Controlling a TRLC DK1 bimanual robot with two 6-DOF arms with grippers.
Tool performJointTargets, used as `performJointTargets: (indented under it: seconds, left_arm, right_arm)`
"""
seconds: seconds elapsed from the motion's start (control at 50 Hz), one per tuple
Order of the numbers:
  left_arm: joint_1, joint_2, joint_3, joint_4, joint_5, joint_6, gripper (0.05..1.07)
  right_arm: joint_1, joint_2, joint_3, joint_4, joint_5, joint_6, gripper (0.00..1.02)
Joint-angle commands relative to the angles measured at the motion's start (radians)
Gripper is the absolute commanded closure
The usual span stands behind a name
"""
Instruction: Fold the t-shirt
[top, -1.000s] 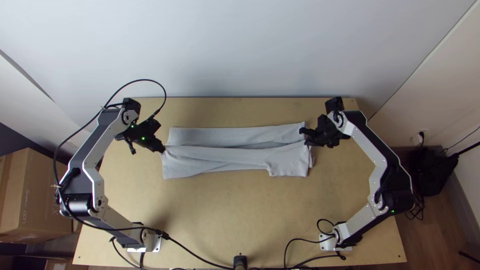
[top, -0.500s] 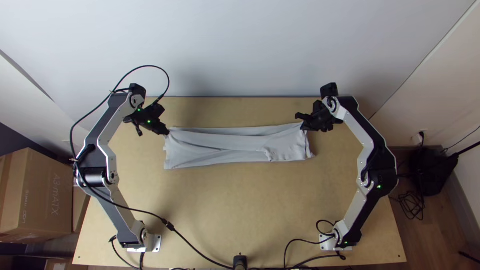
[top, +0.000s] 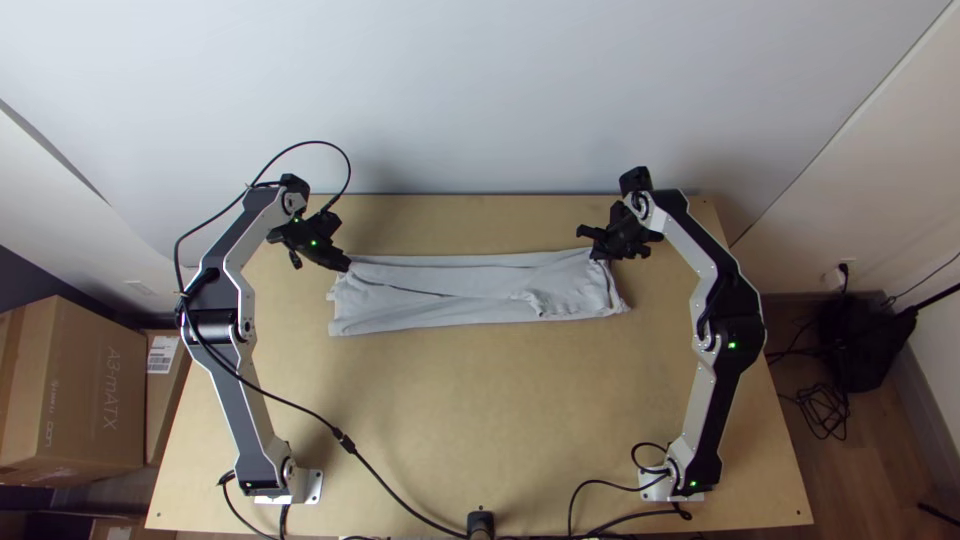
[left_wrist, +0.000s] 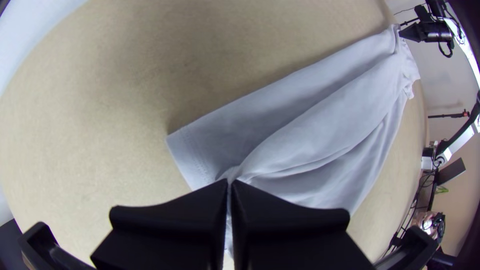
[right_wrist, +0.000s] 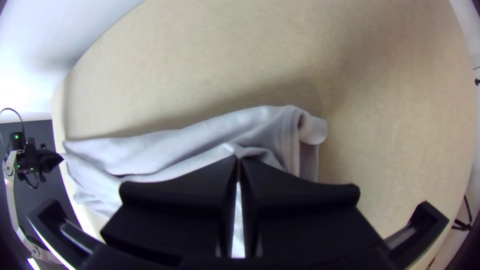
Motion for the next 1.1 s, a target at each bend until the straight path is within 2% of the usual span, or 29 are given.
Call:
performJointTargets:
  seconds: [0.0,0.08,0.1,0.12,0.18,0.26,0.46,0.52,0.64,0.72,0.8,0.82,0.9,0.94,1.02,1.08]
  left_arm:
    - [-0.004,0.019,0.008,0.0,0.013,-0.023,1.04]
    - [-0.002,0.017,-0.009,0.023,0.011,-0.038,1.03]
    - [-0.001,0.016,-0.012,0.028,0.013,-0.044,0.97]
    - [-0.001,0.014,-0.014,0.028,0.013,-0.053,0.86]
    - [0.004,-0.001,-0.031,0.038,0.013,-0.056,0.4]
    - [0.01,-0.043,-0.063,0.078,0.014,-0.056,0.09]
    - [0.073,-0.141,-0.115,0.098,0.143,-0.056,0.1]
    - [0.093,-0.167,-0.127,0.081,0.177,-0.058,0.1]
    - [0.136,-0.224,-0.187,0.069,0.258,-0.053,0.1]
    - [0.162,-0.241,-0.227,0.064,0.278,-0.056,0.1]
    - [0.191,-0.245,-0.284,0.057,0.341,-0.05,0.1]
    - [0.197,-0.247,-0.302,0.052,0.353,-0.044,0.1]
    - [0.21,-0.247,-0.356,0.054,0.367,-0.041,0.1]
    - [0.214,-0.247,-0.384,0.063,0.373,-0.041,0.1]
    - [0.223,-0.241,-0.425,0.101,0.373,-0.05,0.1]
    - [0.231,-0.23,-0.45,0.133,0.372,-0.058,0.1]
  right_arm:
    - [0.006,0.042,0.034,0.002,0.024,0.016,1.0]
    - [0.006,0.048,0.037,0.007,0.036,0.016,1.0]
    - [0.006,0.048,0.037,0.008,0.041,0.016,0.99]
    - [0.006,0.048,0.036,0.01,0.044,0.016,0.94]
    - [0.006,0.033,0.034,0.01,0.044,0.016,0.71]
    - [0.006,-0.012,0.034,0.011,0.044,0.016,0.47]
    - [0.001,-0.184,-0.037,0.053,0.044,0.013,0.11]
    - [0.001,-0.24,-0.069,0.073,0.042,0.016,0.06]
    - [-0.005,-0.345,-0.129,0.105,0.041,0.017,0.06]
    - [-0.005,-0.398,-0.152,0.105,0.012,0.036,0.05]
    - [-0.013,-0.438,-0.158,0.105,-0.071,0.074,0.04]
    - [-0.017,-0.447,-0.156,0.103,-0.119,0.089,0.04]
    - [-0.065,-0.46,-0.144,0.102,-0.404,0.224,0.04]
    - [-0.074,-0.467,-0.147,0.102,-0.496,0.261,0.04]
    - [-0.079,-0.483,-0.149,0.102,-0.622,0.302,0.04]
    - [-0.079,-0.492,-0.142,0.105,-0.674,0.325,0.04]
